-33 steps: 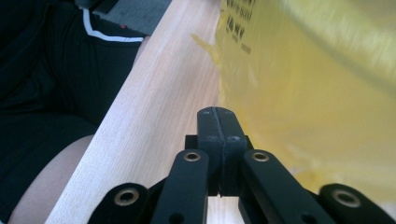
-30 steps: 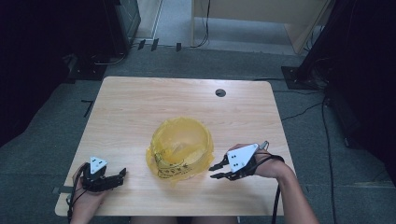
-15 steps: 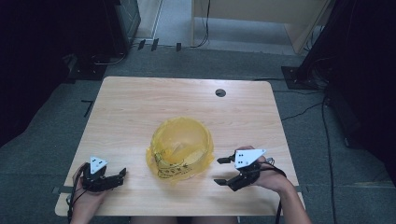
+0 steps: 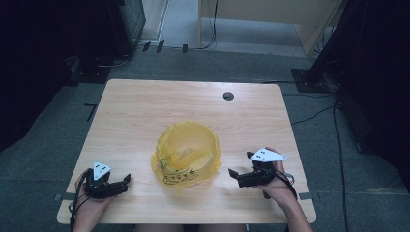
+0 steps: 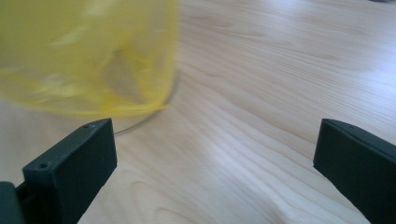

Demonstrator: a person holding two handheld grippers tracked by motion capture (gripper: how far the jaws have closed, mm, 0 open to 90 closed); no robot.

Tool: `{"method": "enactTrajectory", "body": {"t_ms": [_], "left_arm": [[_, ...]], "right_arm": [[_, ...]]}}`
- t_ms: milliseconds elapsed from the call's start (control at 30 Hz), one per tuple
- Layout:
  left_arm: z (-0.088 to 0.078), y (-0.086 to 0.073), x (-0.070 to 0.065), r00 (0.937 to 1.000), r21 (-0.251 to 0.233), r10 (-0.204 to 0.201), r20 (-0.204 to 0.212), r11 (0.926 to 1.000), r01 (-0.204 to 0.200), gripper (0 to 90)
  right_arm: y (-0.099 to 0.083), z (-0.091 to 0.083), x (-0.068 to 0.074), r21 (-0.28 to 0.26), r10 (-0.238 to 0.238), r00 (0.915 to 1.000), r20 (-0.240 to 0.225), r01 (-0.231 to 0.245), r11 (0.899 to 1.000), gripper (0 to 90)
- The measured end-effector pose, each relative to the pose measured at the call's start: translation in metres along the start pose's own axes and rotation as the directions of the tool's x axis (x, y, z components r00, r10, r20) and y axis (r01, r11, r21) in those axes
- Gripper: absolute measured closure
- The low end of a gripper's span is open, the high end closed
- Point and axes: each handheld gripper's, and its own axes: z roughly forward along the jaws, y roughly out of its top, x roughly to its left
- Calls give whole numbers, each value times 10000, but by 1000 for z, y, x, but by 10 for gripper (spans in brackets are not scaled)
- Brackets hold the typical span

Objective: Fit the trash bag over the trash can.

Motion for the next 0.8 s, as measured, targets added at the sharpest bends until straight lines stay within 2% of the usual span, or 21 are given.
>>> {"method": "enactTrajectory", "body": {"t_ms": [67,167,233,333,433,800], "left_arm": [[0,0,0,10000,0,-1,0,10000,1,104],[0,0,0,10000,-2,-3,1,10000,3,104],[0,0,0,10000,2,4,-1,10000,-4,104],[0,0,0,10000,1,1,-2,10000,-1,104],[0,0,0,10000,1,2,-1,10000,-2,104],[0,0,0,10000,-1,2,-3,10000,-2,104]], "right_arm": [[-2,0,-4,94,681,9960,581,-688,9976,0],[-5,-1,-8,129,1025,9839,1461,-1055,9943,0],[-8,-2,-11,166,1331,9747,1797,-1383,9903,0],[-12,-4,-15,189,1536,9642,2159,-1614,9867,0],[-15,-8,-20,74,1865,9517,2439,-1942,9809,0],[-30,-21,-30,310,2021,9372,2843,-2196,9751,0]]}}
